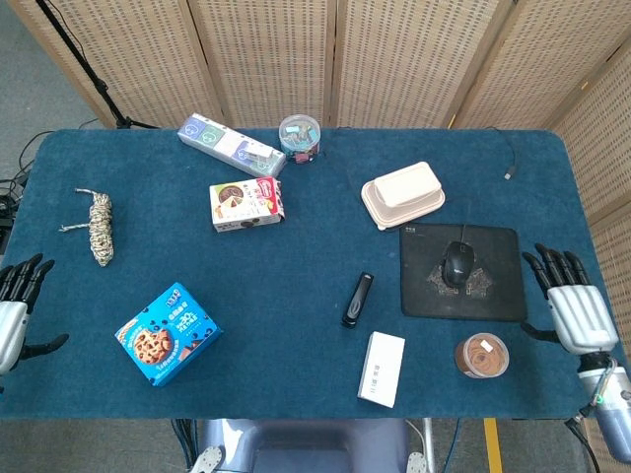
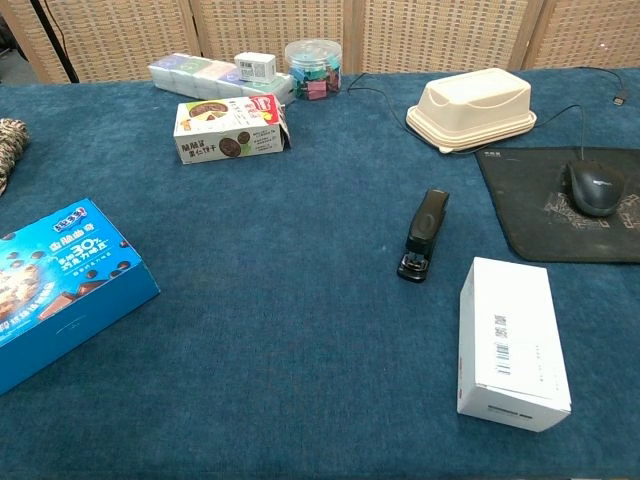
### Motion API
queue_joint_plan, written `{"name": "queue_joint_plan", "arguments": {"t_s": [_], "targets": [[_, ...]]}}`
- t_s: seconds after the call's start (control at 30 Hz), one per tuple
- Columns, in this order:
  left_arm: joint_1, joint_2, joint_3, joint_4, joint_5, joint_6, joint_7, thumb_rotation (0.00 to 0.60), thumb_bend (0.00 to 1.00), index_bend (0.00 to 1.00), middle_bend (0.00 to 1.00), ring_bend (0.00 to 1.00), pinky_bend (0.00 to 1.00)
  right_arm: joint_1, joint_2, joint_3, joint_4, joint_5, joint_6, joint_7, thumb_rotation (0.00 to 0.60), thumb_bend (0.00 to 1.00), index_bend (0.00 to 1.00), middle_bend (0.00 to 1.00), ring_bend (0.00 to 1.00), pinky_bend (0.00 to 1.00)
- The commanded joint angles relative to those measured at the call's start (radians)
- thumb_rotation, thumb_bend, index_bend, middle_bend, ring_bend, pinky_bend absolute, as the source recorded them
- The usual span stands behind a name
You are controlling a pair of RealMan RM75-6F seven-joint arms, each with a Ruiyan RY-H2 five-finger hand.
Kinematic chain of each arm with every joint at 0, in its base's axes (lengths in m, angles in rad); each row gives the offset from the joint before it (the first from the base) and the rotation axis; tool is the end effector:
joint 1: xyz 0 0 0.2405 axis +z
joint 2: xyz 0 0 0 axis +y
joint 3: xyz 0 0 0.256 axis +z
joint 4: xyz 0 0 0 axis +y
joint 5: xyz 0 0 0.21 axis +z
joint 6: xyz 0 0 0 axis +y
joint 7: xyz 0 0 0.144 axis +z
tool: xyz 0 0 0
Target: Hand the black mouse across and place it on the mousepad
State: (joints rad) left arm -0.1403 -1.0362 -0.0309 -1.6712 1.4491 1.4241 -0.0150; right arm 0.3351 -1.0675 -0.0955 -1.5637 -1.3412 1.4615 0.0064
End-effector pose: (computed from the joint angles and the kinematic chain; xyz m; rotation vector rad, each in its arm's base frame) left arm -0.3069 0.1933 0.1724 -1.4156 -0.9410 -0.8689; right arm -0.3098 -0.2320 0.1722 1.4848 -0.8339 0.8295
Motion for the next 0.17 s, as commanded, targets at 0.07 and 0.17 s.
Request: {"name": "queue_joint_plan", "arguments": {"t_s": [0.07,0.17], "targets": [[0.012,-0.01,0.005,0.024,0.014,0.02,-0.012,0.6,0.1,0.0,0.0,0.0,0.0,-0.084,-0.041,0.007,-0.017,0.007,0.073,-0.035,0.6,0.0,0.0,0.0,0.0,0.0],[0.017,-0.013,0.006,0.035,0.018,0.025,-0.017,0.6,0.1,0.0,0.0,0.0,0.0,-0.116,-0.065,0.017,-0.018,0.007,0.102,-0.075,0.6,0.0,0.0,0.0,0.0,0.0]]}}
